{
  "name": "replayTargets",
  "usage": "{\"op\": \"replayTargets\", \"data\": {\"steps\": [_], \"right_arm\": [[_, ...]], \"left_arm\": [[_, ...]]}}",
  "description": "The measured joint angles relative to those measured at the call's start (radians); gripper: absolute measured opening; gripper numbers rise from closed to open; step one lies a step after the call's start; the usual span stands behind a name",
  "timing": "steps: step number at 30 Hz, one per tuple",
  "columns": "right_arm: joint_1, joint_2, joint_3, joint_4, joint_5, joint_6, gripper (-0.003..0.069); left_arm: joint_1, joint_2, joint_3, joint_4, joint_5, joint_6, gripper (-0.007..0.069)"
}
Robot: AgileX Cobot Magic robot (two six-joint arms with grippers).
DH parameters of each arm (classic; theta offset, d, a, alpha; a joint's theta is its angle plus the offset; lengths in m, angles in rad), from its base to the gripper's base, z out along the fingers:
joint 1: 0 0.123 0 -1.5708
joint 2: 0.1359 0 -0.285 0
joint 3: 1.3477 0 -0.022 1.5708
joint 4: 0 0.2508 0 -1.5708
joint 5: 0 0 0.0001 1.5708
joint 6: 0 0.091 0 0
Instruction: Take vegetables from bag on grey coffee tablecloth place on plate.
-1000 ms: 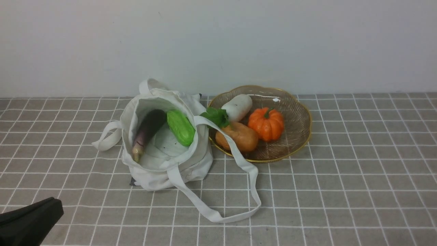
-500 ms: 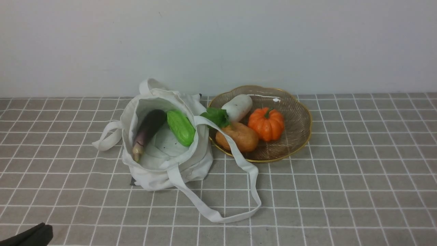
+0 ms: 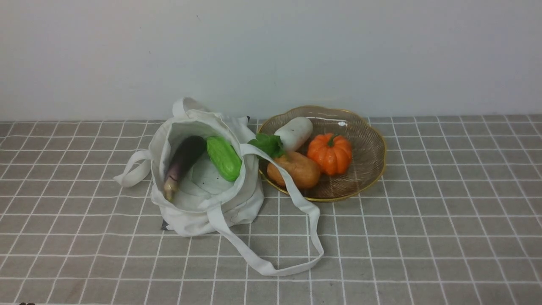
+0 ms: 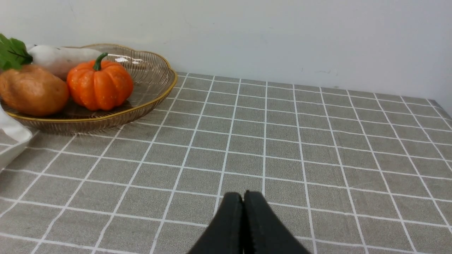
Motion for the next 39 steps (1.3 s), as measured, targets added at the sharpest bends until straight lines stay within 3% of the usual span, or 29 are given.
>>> {"op": "replayTargets", "data": {"steps": [21,39], "right_arm": [[0.000,0.000,0.000,0.000,0.000,0.000,-0.0015],[0.000,0.000,0.000,0.000,0.000,-0.003,-0.0015]], "left_arm": [[-0.046,0.000,0.001,-0.002,-0.007,0.001,-0.0005],[-0.001,0.000,0.001,-0.002,-0.007,0.001,-0.0005]]}}
